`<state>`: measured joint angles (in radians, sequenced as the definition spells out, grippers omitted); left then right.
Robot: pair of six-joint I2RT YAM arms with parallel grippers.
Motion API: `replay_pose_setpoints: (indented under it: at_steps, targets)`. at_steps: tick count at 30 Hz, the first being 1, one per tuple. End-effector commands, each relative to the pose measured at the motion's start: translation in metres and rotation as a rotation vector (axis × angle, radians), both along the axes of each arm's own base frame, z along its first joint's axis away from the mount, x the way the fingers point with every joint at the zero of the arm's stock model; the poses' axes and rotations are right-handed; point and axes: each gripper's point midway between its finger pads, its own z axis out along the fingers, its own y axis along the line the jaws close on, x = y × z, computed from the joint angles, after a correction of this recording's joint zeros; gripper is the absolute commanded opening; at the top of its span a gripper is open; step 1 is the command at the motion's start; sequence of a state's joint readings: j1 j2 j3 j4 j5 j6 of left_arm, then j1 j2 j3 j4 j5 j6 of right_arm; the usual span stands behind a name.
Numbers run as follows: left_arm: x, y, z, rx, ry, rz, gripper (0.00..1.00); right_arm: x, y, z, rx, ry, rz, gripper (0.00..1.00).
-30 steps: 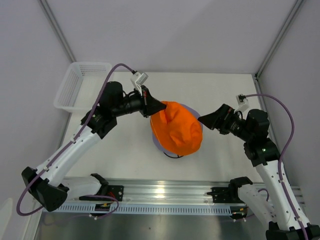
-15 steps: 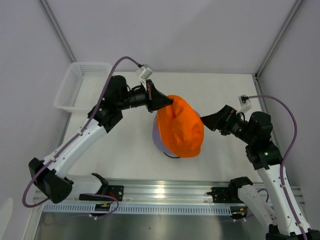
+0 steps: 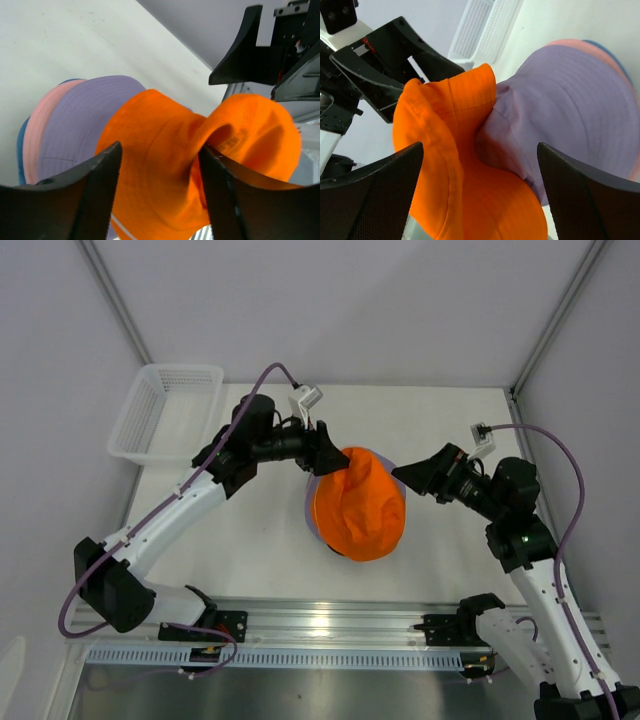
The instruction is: Stack the hats
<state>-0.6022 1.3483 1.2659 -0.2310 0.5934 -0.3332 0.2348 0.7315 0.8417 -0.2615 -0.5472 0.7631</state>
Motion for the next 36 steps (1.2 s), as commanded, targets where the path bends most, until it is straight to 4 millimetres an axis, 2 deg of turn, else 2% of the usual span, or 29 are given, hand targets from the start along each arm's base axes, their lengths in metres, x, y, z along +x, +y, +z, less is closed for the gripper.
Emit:
replay_pose_setpoints:
  at_steps: [1, 2, 3, 4, 5, 9, 12, 13, 14, 15, 17, 18, 19, 21, 24, 26, 27, 28, 30, 32, 33, 35, 36]
  targets:
    - [-0.001, 0.003, 0.009, 0.011, -0.033, 0.005, 0.73, -0.001, 0.020, 0.010, 0.044, -0.032, 0.088, 0.98]
    - [0.001, 0.003, 0.009, 0.014, -0.027, 0.019, 0.78, -0.001, 0.024, 0.011, 0.045, -0.034, 0.099, 0.95]
    - [0.003, 0.005, 0.007, 0.023, -0.015, 0.040, 0.89, -0.001, 0.027, 0.013, 0.048, -0.045, 0.107, 0.92]
    - [0.007, 0.008, 0.006, 0.029, -0.002, 0.081, 0.97, 0.000, 0.032, 0.011, 0.048, -0.037, 0.117, 0.90]
    - [0.008, 0.009, 0.006, 0.029, 0.009, 0.100, 0.99, -0.005, 0.038, 0.012, 0.050, -0.042, 0.145, 0.87]
    - [0.003, 0.008, 0.007, -0.017, 0.074, 0.115, 0.99, -0.008, 0.051, 0.006, 0.045, -0.023, 0.182, 0.74]
    - [0.000, 0.011, 0.003, -0.022, 0.086, 0.130, 1.00, -0.011, 0.055, 0.009, 0.051, -0.027, 0.198, 0.60]
    - [0.000, 0.013, 0.003, -0.024, 0.085, 0.138, 0.99, -0.012, 0.056, 0.013, 0.060, -0.038, 0.201, 0.51]
    - [-0.002, 0.014, 0.007, -0.029, 0.076, 0.136, 0.99, -0.014, 0.057, 0.016, 0.070, -0.041, 0.206, 0.48]
    - [-0.003, 0.014, 0.009, -0.036, 0.074, 0.132, 0.98, -0.014, 0.058, 0.019, 0.076, -0.047, 0.209, 0.40]
    - [-0.007, 0.012, 0.017, -0.064, 0.057, 0.110, 0.95, -0.016, 0.061, 0.025, 0.089, -0.069, 0.222, 0.30]
    - [-0.009, 0.012, 0.021, -0.073, 0.048, 0.101, 0.95, -0.016, 0.063, 0.026, 0.091, -0.074, 0.228, 0.17]
    - [-0.009, 0.011, 0.022, -0.077, 0.048, 0.093, 0.94, -0.017, 0.064, 0.027, 0.091, -0.082, 0.236, 0.10]
    - [-0.010, 0.010, 0.025, -0.079, 0.048, 0.087, 0.93, -0.016, 0.066, 0.029, 0.087, -0.088, 0.238, 0.00]
    - [-0.008, 0.011, 0.020, -0.045, 0.072, 0.095, 0.94, -0.014, 0.068, 0.043, 0.070, -0.144, 0.238, 0.00]
    - [-0.001, 0.015, 0.021, -0.016, 0.066, 0.136, 0.97, -0.007, 0.061, 0.048, 0.026, -0.158, 0.183, 0.00]
    - [0.001, 0.018, 0.021, -0.001, 0.067, 0.160, 0.98, -0.005, 0.056, 0.067, 0.015, -0.201, 0.154, 0.00]
    - [0.000, 0.022, 0.024, 0.015, 0.074, 0.177, 1.00, 0.002, 0.049, 0.067, -0.038, -0.212, 0.104, 0.00]
    - [0.001, 0.037, 0.026, 0.040, 0.084, 0.252, 0.99, 0.006, 0.043, 0.085, -0.060, -0.256, 0.061, 0.00]
    - [0.001, 0.051, 0.035, 0.017, 0.104, 0.323, 0.99, 0.013, 0.039, 0.085, -0.079, -0.261, 0.031, 0.00]
    - [-0.004, 0.062, 0.043, -0.010, 0.097, 0.363, 1.00, 0.016, 0.040, 0.080, -0.084, -0.249, 0.027, 0.00]
    - [-0.004, 0.081, 0.034, -0.058, 0.159, 0.428, 1.00, 0.022, 0.041, 0.066, -0.086, -0.210, 0.012, 0.00]
    - [-0.008, 0.084, 0.045, -0.116, 0.150, 0.421, 1.00, 0.026, 0.042, 0.058, -0.087, -0.186, 0.002, 0.00]
